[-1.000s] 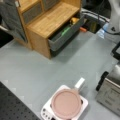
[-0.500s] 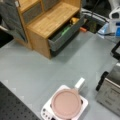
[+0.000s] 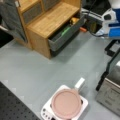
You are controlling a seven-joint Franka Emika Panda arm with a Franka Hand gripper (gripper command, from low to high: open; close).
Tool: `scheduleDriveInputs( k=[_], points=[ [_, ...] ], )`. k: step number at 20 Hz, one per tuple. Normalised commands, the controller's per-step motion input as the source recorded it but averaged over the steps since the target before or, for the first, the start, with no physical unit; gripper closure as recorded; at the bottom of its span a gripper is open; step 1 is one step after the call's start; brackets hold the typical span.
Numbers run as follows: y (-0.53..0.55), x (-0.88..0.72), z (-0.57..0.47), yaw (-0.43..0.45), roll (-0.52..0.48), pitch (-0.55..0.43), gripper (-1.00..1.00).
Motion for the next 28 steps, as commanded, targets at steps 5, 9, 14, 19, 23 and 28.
scheduleDriveInputs(
  k=[5,9,14,19,23,28],
  points=[
    [-0.38,-0.06,-0.32,0.022,0.165,-0.195,-1.0],
    [-0.33,-0.02,-0.3,0.049,0.135,-0.176,-1.0],
    [-0.32,0.04,-0.25,0.073,0.116,-0.14,-1.0],
    [-0.32,0.11,-0.2,0.113,0.089,-0.109,-1.0],
    [-0.36,0.16,-0.19,0.138,0.065,-0.077,-1.0],
    [-0.38,0.18,-0.12,0.148,0.046,-0.043,-1.0]
  ],
)
